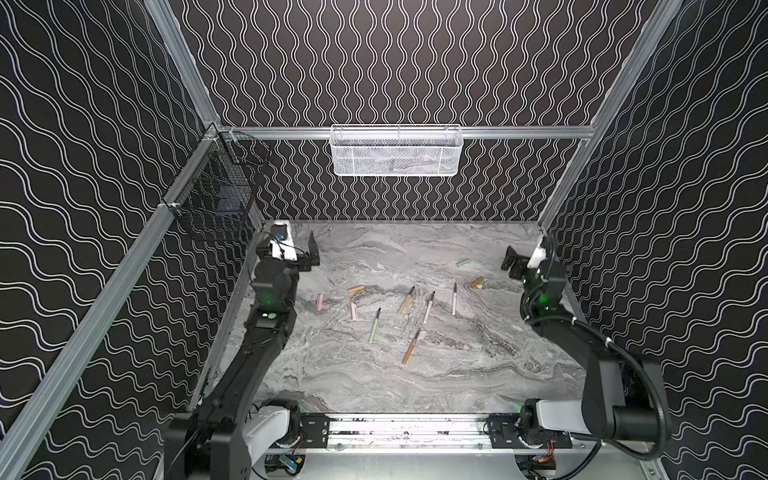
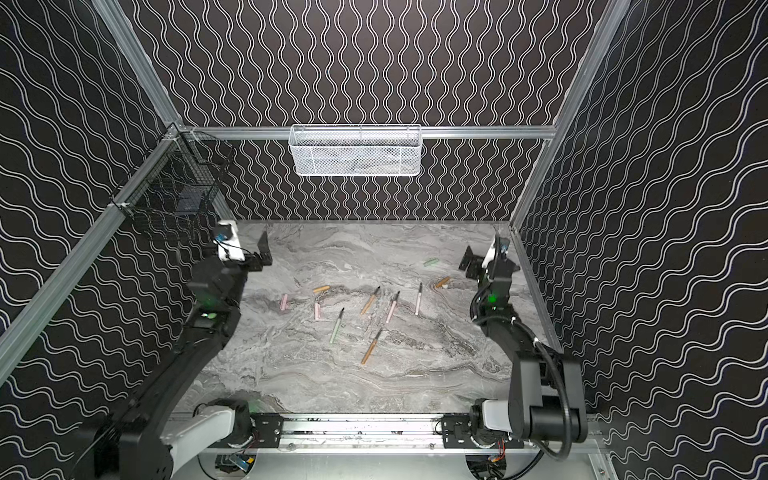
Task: Insert the pens into the pen caps
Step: 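Raise both arms and swing the right gripper over the pens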
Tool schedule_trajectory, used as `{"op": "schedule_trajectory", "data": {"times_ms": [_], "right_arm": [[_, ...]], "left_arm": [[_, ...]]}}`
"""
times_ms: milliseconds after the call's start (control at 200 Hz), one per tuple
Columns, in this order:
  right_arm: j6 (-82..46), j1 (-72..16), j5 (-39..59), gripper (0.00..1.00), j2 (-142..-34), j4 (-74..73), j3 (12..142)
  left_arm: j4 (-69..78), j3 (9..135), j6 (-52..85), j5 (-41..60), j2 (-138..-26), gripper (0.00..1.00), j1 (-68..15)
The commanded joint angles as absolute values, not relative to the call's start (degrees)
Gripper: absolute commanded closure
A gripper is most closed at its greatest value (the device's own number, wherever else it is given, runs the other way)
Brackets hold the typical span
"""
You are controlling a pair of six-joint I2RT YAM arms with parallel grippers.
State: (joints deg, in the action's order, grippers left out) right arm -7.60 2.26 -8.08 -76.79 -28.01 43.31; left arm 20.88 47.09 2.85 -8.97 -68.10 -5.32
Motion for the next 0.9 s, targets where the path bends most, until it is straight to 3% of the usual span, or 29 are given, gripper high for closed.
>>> {"op": "schedule_trajectory", "data": {"times_ms": [0, 110, 165, 360, 486, 651, 891], "right_arm": [[-23.29, 2.33, -9.42, 0.0, -75.82, 0.75, 55.84], [-39.39, 3.76, -8.67, 0.0, -77.56, 10.63, 61.59], [-37.81, 5.88, -0.9, 0.07, -78.41, 8.45, 60.94], [-36.35, 5.06, 5.29, 0.23, -80.91, 13.18, 62.51], [-34.22, 1.27, 3.23, 0.4, -82.13, 17.87, 63.6], [-30.16, -7.4, -4.86, 0.53, -83.54, 22.67, 63.37], [-26.0, -15.31, -2.58, 0.64, -84.79, 27.89, 62.18]], "left_arm": [[-1.81, 57.88, 20.38, -6.28, -66.7, 0.01, -5.27], [-11.9, 65.6, 27.07, -2.29, -67.53, 0.01, -5.27], [-12.55, 65.91, 31.75, -2.82, -68.05, 0.01, -5.27], [-6.7, 61.3, 35.16, -2.16, -69.77, 0.07, -4.43], [-9.73, 63.32, 34.64, 2.45, -71.34, 0.07, -3.69], [-6.16, 58.59, 37.8, 12.26, -70.58, 0.08, -3.87], [-8.85, 59.35, 39.7, 18.35, -72.78, 0.11, -7.62]]}}
